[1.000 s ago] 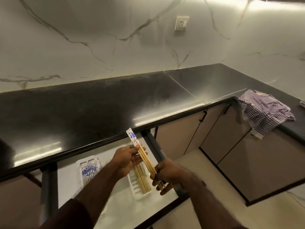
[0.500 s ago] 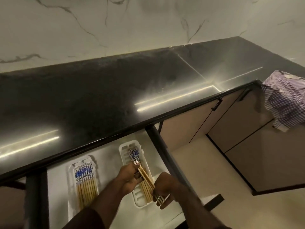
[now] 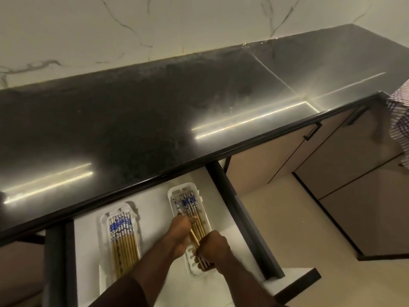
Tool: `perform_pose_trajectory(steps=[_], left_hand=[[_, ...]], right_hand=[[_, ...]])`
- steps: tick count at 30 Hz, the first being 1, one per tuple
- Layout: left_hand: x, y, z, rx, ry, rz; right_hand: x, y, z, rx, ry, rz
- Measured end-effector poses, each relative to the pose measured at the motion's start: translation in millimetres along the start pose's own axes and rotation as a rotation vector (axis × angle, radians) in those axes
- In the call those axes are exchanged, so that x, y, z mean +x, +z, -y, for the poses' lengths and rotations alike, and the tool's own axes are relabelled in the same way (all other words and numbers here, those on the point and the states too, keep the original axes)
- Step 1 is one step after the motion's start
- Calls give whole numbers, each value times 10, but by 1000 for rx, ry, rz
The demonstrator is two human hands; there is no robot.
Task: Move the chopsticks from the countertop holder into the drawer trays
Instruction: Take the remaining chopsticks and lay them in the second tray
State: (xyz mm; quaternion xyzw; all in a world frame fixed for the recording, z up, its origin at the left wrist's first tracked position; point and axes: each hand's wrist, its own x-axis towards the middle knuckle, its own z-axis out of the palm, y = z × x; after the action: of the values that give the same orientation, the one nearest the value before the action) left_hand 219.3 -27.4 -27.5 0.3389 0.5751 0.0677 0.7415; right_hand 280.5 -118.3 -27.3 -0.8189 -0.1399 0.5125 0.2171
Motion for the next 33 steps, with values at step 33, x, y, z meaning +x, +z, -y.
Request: perform_pose_trajectory(steps=[33], left_hand=[[101, 106, 178, 191, -90, 20]], right_hand=[[151, 478, -268, -228, -238, -253]])
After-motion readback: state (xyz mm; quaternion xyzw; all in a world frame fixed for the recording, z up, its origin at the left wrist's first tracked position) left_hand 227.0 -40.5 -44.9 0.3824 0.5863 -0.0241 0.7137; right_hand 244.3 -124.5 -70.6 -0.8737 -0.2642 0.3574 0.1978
